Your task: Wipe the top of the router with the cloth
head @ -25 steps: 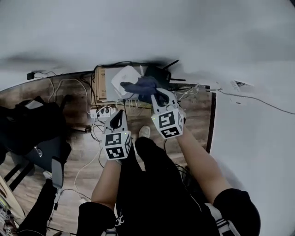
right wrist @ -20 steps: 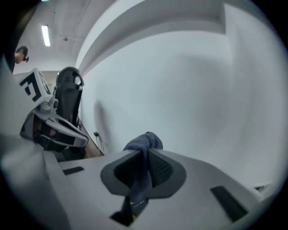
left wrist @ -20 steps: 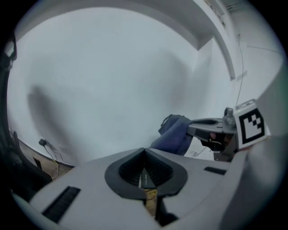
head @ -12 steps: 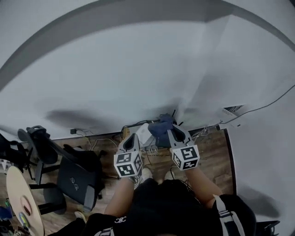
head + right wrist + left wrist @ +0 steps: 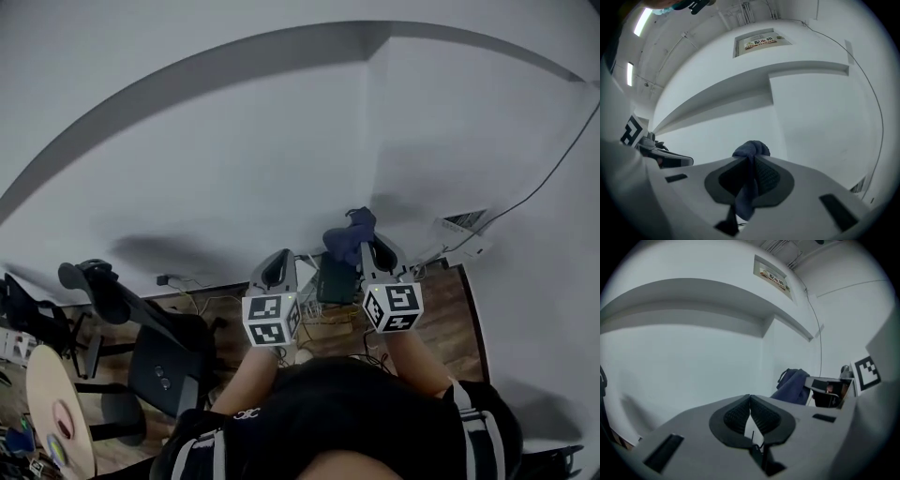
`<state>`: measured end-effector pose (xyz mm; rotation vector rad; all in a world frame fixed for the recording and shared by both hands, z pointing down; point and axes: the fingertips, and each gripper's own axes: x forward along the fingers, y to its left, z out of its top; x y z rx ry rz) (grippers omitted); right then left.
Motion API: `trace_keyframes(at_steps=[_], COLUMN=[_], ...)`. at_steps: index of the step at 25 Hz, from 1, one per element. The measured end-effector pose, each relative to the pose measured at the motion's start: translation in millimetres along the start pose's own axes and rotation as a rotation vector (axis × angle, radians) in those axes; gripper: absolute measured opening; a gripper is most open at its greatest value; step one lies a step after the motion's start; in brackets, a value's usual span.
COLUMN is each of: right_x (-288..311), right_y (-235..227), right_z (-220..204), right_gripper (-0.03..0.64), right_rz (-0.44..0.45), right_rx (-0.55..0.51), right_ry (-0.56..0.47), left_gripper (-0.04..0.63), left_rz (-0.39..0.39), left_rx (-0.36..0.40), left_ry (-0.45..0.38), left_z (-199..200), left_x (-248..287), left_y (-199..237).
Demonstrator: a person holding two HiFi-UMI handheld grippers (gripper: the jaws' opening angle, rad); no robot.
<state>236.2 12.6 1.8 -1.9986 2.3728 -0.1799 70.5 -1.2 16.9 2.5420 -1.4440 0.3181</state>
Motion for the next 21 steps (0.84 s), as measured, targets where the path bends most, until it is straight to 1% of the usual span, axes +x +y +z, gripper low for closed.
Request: trace_keyframes(at_steps=[4, 9, 13, 21], right_x=[-8.3, -6.1, -3.3, 22.9], right_y=[-5.2, -8.9, -14.8, -0.4], right_z=[8.9, 2.7, 6.2, -3.1], right_gripper=[0.020, 0.020, 0.020, 0.020], right_rz=[-0.009, -0.009, -0.002, 0.037], right_rx=[-0.016, -0.022, -0.023, -0.022], right_ry=[-0.016, -0.007, -0.010, 0.005], left_gripper=[0.003, 0.003, 0.003, 0.003], left_rz=[-0.031, -0.021, -0.009, 0.013], left_rx=[0.007, 0.004, -0.011, -0.043], left_ry=[-0.009, -0.018, -0.018, 0.004], left_z=[3.6, 3.1, 7.9, -0.8], left_x=[-0.9, 1.9, 4.0, 11.8], left_y=[-15.8, -13.4, -13.9, 11.7])
